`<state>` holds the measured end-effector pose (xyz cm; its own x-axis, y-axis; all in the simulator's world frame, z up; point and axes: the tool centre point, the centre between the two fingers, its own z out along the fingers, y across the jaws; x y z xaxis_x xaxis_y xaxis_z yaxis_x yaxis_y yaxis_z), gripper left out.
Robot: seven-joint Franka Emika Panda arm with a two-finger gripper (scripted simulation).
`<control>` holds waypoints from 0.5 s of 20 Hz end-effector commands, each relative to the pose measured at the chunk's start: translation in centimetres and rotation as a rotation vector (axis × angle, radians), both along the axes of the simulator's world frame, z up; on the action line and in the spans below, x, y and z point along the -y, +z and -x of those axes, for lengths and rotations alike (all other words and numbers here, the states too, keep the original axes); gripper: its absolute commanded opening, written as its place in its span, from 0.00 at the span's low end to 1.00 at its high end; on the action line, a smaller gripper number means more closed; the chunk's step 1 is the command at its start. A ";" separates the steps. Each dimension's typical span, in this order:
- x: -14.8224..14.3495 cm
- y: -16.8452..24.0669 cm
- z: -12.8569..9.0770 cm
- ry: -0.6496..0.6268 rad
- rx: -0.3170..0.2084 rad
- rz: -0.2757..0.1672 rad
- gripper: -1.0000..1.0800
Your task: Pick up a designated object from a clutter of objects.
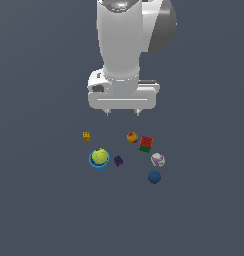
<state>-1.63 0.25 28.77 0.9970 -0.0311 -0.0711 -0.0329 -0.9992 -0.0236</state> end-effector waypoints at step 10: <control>-2.6 1.1 0.0 0.074 0.021 0.008 0.96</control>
<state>-1.63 2.37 29.62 0.9981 0.0291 -0.0543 0.0282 -0.9994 -0.0174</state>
